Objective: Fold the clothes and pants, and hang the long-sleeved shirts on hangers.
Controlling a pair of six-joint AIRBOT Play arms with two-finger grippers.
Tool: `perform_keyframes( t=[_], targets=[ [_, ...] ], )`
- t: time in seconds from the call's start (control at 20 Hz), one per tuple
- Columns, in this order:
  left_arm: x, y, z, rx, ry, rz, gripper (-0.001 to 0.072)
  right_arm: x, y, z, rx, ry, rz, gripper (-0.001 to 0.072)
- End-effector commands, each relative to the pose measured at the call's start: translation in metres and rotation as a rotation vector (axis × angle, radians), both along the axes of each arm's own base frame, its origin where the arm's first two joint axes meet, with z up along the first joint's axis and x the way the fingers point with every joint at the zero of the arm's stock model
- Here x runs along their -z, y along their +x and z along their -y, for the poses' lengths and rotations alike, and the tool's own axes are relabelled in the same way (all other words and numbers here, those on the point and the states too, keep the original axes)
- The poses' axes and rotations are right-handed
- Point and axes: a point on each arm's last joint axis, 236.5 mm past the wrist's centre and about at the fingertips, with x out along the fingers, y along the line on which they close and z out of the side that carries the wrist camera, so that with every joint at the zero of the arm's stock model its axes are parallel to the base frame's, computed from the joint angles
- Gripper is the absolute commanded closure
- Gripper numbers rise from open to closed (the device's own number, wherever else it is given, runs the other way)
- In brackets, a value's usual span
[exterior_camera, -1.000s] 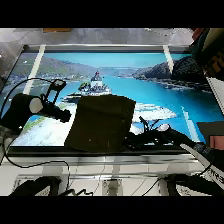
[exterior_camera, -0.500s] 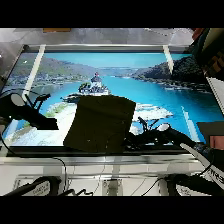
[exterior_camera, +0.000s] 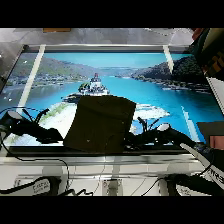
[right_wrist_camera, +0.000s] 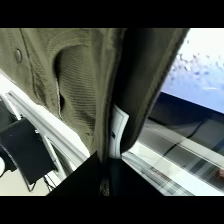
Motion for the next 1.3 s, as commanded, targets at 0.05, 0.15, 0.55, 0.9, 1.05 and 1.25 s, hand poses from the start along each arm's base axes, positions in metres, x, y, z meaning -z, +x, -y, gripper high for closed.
perform_keyframes(
  t=[0.05,0.15,0.55,0.9,1.05,1.25],
  targets=[
    [0.019,-0.009,0.007,0.033,-0.017,0.038,0.0198,-0.006,0.003,-0.005,0.026,0.03,-0.011,0.0674],
    [0.024,-0.011,0.01,0.045,-0.008,0.044,0.0198,-0.007,0.004,-0.005,0.031,0.035,-0.012,0.0673],
    [0.045,0.003,0.026,0.097,0.074,0.129,0.0231,-0.007,0.005,-0.006,0.032,0.036,-0.012,0.0674],
    [0.026,0.021,0.04,0.052,0.019,0.182,0.0682,-0.043,0.01,-0.016,-0.135,0.118,0.204,0.0675],
    [-0.028,0.053,0.042,0.055,0.01,0.344,0.0682,-0.089,0.042,-0.02,-0.178,0.108,0.41,0.0676],
    [-0.177,0.103,0.048,0.034,0.032,0.801,0.0681,-0.19,0.08,-0.028,-0.208,0.13,0.733,0.0675]
  ],
)
